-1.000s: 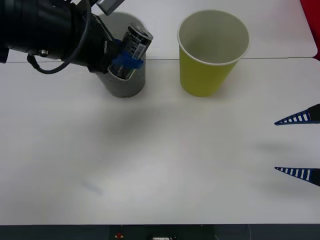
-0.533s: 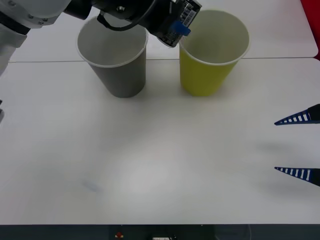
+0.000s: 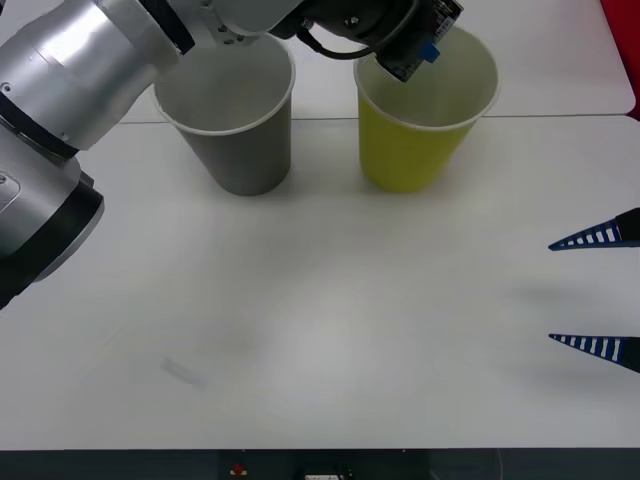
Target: Put the can into the green bin and the plastic bottle into the gray bin
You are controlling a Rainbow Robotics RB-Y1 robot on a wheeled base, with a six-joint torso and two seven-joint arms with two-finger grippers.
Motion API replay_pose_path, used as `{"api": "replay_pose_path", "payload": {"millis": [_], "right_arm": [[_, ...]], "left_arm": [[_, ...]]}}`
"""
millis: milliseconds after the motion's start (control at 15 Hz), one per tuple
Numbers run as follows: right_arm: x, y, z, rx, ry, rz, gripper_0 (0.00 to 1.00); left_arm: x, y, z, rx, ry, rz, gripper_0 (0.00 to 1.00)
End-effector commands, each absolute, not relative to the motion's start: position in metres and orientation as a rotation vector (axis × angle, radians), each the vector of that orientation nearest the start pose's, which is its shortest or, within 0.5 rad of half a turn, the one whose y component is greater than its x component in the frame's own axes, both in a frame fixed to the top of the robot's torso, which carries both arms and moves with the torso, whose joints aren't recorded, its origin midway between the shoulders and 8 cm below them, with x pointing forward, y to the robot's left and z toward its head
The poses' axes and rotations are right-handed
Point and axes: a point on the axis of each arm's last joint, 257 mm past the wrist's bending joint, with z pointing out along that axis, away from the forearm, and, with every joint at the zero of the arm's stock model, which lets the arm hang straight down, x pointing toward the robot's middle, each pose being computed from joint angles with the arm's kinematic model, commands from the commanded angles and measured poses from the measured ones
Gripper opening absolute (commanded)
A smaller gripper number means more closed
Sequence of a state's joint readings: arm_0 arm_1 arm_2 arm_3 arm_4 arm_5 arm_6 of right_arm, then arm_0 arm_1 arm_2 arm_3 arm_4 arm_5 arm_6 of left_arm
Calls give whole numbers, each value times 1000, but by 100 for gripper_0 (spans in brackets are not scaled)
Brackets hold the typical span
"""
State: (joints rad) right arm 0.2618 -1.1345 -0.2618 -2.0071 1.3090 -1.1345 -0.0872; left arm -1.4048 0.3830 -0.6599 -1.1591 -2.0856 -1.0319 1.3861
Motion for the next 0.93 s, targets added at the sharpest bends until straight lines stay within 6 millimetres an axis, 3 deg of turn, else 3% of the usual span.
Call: {"api": "replay_pose_path", "payload": {"millis": [67, 200, 267, 333, 400, 667, 933], "right_arm": [[341, -286, -167, -1634, 1596, 209, 100], [341, -286, -167, -1634, 1596, 209, 100], [341, -286, -167, -1634, 1596, 209, 100], [341, -286, -167, -1634, 1596, 209, 100], [341, -286, -167, -1634, 1596, 209, 100], [341, -286, -167, -1634, 1596, 209, 100], [341, -286, -167, -1634, 1596, 209, 100]], "left_arm": [[589, -113, 8, 1179, 1824, -251, 0], [589, -113, 8, 1180, 1823, -252, 0], [589, -112, 8, 1181, 1821, -248, 6], [589, -112, 8, 1187, 1817, -242, 79], [589, -113, 8, 1189, 1816, -245, 100], [585, -118, 9, 1224, 1788, -237, 100], [565, -97, 9, 1272, 1675, -282, 100]]}}
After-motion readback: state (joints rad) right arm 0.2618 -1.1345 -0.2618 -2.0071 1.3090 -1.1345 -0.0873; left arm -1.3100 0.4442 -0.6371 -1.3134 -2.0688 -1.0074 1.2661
